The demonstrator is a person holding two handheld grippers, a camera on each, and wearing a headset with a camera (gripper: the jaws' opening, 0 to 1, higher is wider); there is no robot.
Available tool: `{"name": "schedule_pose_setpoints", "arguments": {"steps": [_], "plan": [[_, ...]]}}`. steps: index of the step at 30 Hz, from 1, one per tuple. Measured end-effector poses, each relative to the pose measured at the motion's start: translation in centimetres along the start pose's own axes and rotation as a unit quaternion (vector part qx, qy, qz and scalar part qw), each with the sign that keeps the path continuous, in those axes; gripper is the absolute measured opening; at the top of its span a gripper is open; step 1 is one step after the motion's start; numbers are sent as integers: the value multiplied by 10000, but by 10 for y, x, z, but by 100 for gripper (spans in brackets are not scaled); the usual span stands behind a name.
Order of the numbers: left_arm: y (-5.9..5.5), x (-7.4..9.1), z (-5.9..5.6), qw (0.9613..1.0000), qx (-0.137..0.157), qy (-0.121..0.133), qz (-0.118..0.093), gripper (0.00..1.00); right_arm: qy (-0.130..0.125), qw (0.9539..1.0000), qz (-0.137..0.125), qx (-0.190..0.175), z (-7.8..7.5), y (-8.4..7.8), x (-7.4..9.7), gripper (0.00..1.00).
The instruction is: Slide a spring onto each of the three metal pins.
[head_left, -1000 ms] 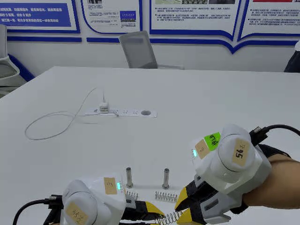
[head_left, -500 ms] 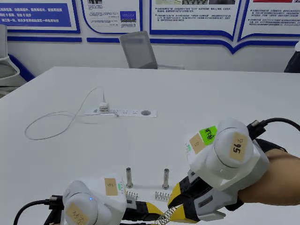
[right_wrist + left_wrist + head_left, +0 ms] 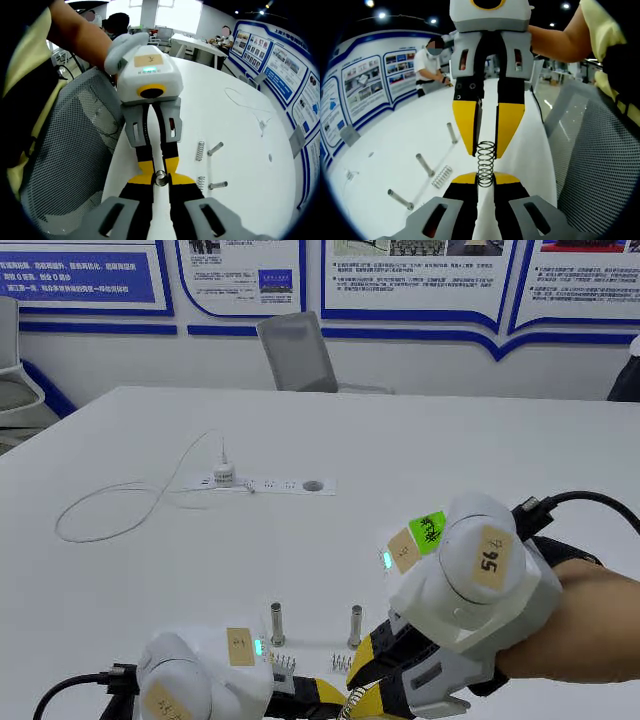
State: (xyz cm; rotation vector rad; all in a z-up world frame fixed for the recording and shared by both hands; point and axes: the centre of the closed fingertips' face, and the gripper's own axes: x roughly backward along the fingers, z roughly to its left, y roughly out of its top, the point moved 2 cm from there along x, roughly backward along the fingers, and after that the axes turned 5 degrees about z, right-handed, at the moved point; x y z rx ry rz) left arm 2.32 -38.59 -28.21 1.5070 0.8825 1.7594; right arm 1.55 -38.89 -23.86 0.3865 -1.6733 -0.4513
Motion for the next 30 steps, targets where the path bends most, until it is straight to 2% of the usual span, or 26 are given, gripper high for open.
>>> {"name": "schedule_pose_setpoints", "arguments": {"steps": [4,30], "plan": [[-1,0,0,10000,42,-6,2,11,9,10000,65,-47,0,-3,-1,16],[10,0,-2,9999,-43,-18,-140,11,156,9996,185,-116,1,-9,-10,13]]}}
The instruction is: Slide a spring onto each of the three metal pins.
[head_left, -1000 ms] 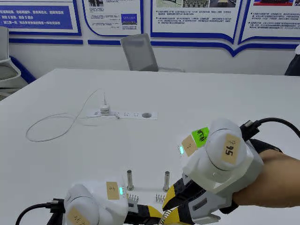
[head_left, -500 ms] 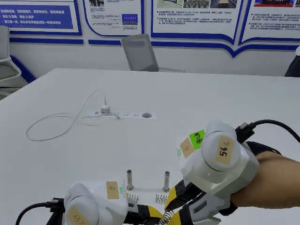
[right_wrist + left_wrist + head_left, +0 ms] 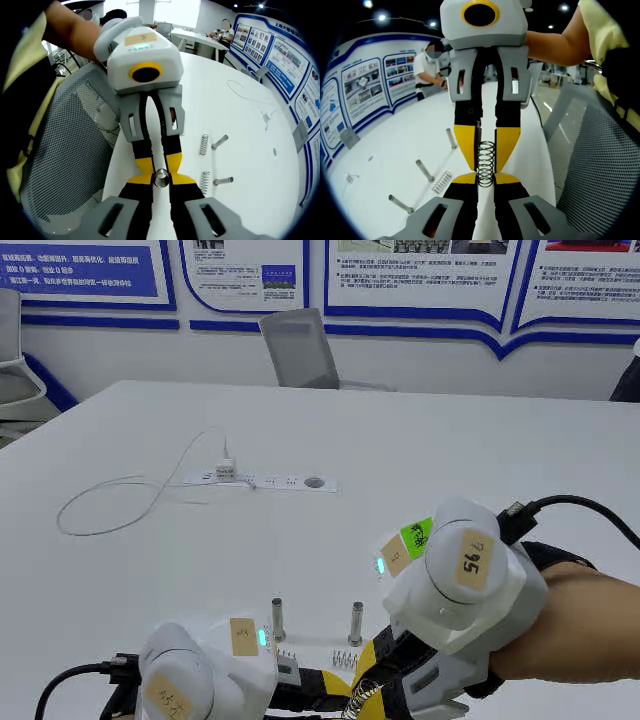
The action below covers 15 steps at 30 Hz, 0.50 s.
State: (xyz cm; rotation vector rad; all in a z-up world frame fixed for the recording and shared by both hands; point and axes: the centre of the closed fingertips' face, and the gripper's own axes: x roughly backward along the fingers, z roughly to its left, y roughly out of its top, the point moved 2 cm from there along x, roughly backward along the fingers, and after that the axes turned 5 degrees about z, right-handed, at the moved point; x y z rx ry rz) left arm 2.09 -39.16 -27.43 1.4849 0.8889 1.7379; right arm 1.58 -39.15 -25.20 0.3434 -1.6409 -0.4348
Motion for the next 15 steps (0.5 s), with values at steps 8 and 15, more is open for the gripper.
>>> {"name": "schedule_pose_setpoints", "arguments": {"steps": [8,15], "plan": [[0,-1,0,10000,5,-1,-13,11,9,10000,11,0,0,0,0,12],[0,-1,1,9999,94,-20,-35,11,6,10000,25,-32,-2,-1,0,12]]}}
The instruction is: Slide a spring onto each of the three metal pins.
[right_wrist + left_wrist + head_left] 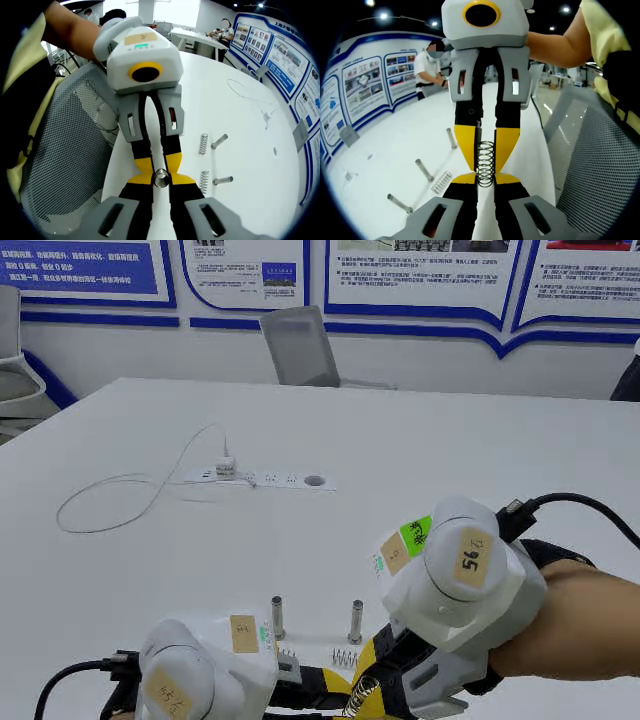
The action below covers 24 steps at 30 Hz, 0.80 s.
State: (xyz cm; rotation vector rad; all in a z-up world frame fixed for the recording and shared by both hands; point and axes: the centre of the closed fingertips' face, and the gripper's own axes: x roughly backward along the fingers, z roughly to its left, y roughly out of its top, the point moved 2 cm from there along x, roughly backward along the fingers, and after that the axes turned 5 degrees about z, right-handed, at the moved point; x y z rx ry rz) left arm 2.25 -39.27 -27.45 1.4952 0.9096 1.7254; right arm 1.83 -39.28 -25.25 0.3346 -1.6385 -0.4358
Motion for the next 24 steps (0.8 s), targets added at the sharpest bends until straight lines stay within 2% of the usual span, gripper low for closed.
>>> {"name": "schedule_pose_setpoints", "arguments": {"steps": [9,24], "plan": [[-2,2,2,9999,121,16,-42,13,-31,10000,14,-47,-3,-3,3,12],[-10,15,13,9991,350,213,-57,24,-128,9997,65,-179,-10,-14,12,12]]}}
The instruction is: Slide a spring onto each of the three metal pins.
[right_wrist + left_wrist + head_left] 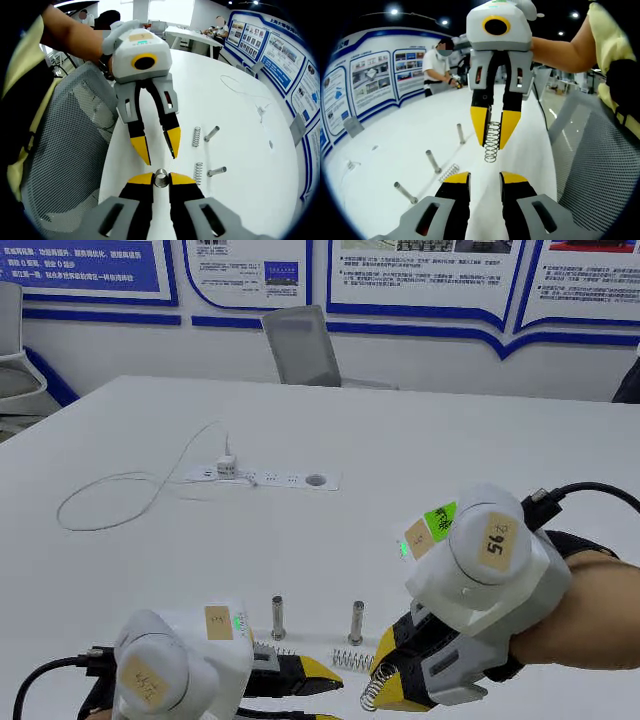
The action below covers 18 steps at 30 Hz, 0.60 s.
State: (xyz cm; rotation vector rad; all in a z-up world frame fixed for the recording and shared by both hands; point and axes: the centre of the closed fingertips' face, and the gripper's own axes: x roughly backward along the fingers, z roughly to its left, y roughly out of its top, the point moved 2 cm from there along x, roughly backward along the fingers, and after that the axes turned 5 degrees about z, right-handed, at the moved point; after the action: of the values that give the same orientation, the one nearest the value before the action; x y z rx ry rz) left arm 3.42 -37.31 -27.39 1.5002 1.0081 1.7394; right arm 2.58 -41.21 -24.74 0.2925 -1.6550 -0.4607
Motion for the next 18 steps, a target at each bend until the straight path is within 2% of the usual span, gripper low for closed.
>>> {"name": "schedule_pose_setpoints", "arguments": {"steps": [6,18], "plan": [[-1,11,9,9994,275,149,-146,28,-43,10000,30,-76,-3,-7,4,12],[-15,28,22,9971,488,550,-184,35,-93,9997,112,-185,-7,-17,11,12]]}}
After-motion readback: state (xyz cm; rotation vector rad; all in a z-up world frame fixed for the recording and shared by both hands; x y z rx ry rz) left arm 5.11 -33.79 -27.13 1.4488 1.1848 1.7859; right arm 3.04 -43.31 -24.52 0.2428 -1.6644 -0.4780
